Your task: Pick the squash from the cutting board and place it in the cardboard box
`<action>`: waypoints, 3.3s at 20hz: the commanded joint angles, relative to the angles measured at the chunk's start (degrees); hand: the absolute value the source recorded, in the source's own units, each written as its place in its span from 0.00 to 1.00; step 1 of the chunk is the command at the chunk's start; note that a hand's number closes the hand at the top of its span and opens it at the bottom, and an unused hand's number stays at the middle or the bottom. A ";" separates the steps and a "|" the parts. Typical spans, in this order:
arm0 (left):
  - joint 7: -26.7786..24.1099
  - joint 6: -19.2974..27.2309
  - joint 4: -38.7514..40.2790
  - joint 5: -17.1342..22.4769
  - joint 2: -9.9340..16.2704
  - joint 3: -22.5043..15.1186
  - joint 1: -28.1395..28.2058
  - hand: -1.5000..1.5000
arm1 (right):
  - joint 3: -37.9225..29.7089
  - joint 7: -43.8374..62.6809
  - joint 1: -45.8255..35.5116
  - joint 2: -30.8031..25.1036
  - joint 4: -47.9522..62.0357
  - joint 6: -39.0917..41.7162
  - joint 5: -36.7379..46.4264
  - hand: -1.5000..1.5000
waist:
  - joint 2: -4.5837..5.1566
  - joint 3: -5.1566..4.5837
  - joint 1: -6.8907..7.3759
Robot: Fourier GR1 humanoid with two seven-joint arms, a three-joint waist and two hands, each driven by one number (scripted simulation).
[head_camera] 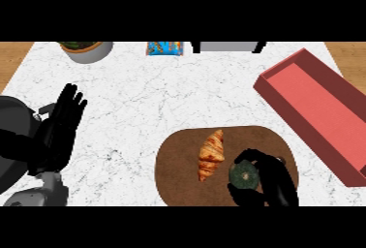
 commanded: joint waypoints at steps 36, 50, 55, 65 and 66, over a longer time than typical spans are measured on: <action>0.53 0.10 -1.60 -1.03 -1.41 -0.50 0.61 0.50 | 8.95 2.61 -10.46 2.15 -40.68 19.81 22.24 1.00 | 0.16 0.01 0.32; 1.36 -0.66 1.55 -0.36 -0.56 1.32 -2.70 0.50 | -29.10 -10.17 -25.86 -5.59 -21.86 23.22 7.38 1.00 | 0.20 0.03 0.11; -1.74 -2.46 0.00 -0.17 -0.85 0.90 1.88 0.50 | -32.32 -19.67 -26.64 -10.78 -5.89 15.60 9.72 1.00 | 0.21 0.03 0.57; 1.43 -3.12 -1.37 0.89 0.31 1.46 -0.48 0.50 | -28.21 -25.42 -33.32 -19.76 17.50 15.37 19.78 1.00 | 0.35 -0.01 1.43; -0.75 -3.76 0.57 1.21 0.02 1.89 0.49 0.50 | -27.28 -25.66 -30.52 -21.76 19.16 17.96 21.28 1.00 | 0.59 -0.08 1.38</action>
